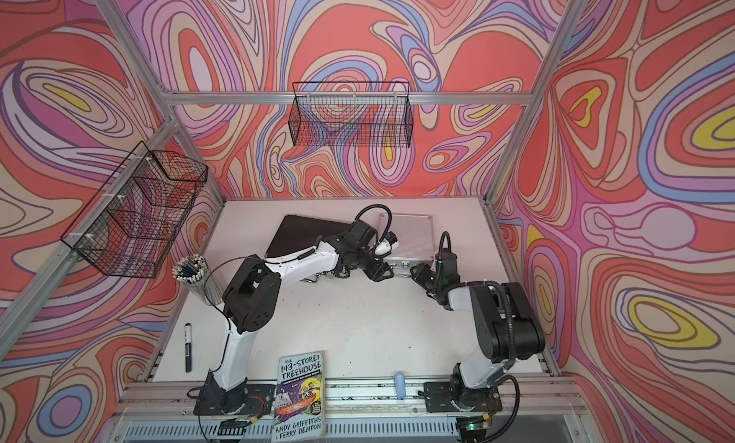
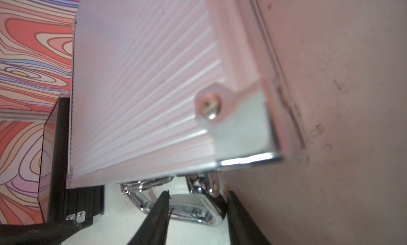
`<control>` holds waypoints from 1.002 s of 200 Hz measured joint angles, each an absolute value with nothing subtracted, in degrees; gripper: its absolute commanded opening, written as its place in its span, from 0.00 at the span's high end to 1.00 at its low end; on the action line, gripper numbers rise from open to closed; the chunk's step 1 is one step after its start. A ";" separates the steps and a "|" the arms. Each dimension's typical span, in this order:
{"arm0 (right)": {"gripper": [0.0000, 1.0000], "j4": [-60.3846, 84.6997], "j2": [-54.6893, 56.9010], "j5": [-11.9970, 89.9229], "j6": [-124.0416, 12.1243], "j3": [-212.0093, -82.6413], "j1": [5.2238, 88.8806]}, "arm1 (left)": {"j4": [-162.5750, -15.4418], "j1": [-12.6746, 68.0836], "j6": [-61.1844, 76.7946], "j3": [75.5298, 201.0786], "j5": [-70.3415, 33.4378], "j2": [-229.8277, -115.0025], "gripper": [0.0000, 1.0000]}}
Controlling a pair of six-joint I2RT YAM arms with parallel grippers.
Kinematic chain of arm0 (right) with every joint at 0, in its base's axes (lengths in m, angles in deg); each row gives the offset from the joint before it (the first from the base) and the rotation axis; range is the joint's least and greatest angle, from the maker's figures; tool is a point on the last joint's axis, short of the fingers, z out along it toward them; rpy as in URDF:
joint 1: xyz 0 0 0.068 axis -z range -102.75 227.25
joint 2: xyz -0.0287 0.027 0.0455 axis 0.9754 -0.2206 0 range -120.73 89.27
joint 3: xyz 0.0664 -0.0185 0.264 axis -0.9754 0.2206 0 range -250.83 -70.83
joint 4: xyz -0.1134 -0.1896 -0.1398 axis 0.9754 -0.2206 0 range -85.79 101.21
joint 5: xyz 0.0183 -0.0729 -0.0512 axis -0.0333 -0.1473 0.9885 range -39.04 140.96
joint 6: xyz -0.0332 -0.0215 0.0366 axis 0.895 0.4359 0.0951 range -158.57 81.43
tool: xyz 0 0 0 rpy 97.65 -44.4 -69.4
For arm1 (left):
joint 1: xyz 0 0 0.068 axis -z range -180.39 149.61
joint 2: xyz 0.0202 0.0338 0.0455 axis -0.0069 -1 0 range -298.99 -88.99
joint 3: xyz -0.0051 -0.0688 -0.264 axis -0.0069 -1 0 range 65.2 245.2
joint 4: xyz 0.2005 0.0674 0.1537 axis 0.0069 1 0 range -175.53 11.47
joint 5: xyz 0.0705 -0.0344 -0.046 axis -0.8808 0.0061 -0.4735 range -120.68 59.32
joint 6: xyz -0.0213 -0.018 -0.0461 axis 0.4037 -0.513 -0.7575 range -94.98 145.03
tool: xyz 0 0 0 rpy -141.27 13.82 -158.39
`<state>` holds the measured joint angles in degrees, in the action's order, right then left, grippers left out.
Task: Open the poker set cases
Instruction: Open the fastener on the poker set case.
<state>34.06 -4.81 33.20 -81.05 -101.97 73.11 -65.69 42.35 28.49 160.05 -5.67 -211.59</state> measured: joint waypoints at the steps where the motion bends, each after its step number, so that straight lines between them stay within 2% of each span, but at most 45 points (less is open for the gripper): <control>1: 0.67 34.17 -4.86 33.18 -81.10 -101.97 73.11 | -65.71 42.35 28.45 160.05 -5.67 -211.59 0.40; 62: 0.91 36.40 -5.93 31.59 -85.77 -101.84 72.92 | -65.87 43.68 31.13 163.35 -5.40 -212.90 0.39; 150: 0.97 37.75 -6.06 31.35 -90.98 -101.84 72.68 | -67.33 45.30 39.68 167.89 -9.80 -219.90 0.39; 200: 0.99 37.60 -6.06 30.89 -92.22 -102.01 72.68 | -66.96 45.28 43.18 171.46 -12.59 -223.59 0.43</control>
<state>37.60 -6.06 30.89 -92.22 -102.01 72.68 -66.96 45.28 43.18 171.46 -12.59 -223.59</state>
